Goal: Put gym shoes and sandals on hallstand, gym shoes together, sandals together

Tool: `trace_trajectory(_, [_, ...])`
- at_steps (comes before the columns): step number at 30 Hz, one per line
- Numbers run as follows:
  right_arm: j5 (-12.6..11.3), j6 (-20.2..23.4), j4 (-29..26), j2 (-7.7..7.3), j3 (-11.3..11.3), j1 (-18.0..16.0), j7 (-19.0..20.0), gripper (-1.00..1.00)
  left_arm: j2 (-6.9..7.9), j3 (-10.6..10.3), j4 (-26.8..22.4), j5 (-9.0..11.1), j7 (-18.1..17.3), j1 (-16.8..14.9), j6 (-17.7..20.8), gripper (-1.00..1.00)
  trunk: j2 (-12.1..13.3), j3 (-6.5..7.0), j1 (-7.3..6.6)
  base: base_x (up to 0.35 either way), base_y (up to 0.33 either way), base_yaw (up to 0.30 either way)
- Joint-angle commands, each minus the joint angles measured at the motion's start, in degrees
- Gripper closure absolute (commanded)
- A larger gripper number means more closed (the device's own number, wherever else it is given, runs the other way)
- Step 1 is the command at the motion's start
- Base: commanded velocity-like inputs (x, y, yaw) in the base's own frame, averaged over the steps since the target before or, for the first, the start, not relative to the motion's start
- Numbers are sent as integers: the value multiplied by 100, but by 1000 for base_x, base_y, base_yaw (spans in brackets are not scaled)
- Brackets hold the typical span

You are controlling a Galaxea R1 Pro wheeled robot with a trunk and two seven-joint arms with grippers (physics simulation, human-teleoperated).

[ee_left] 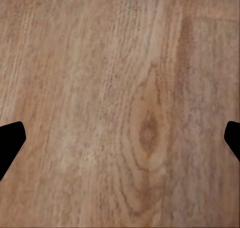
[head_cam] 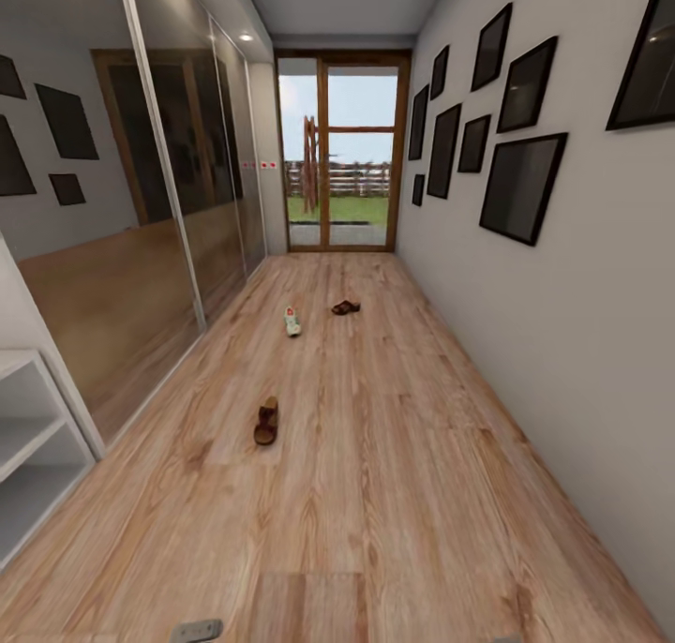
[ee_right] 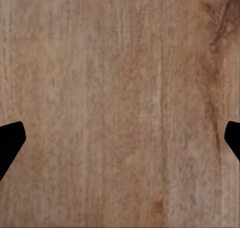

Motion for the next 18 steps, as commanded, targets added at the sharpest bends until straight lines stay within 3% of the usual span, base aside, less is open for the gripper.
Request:
trace_trajectory(1, [49, -33, 26, 0, -1, -10, -27, -100, 0, 0, 5, 31, 6, -3, -19, -100, -2, -5, 2, 350, -28, 0])
trace_trajectory(18, [49, -32, 26, 6, -1, 17, -27, -100, 0, 0, 6, 31, 6, -3, -20, -100, -2, -6, 2, 349, -108, 0])
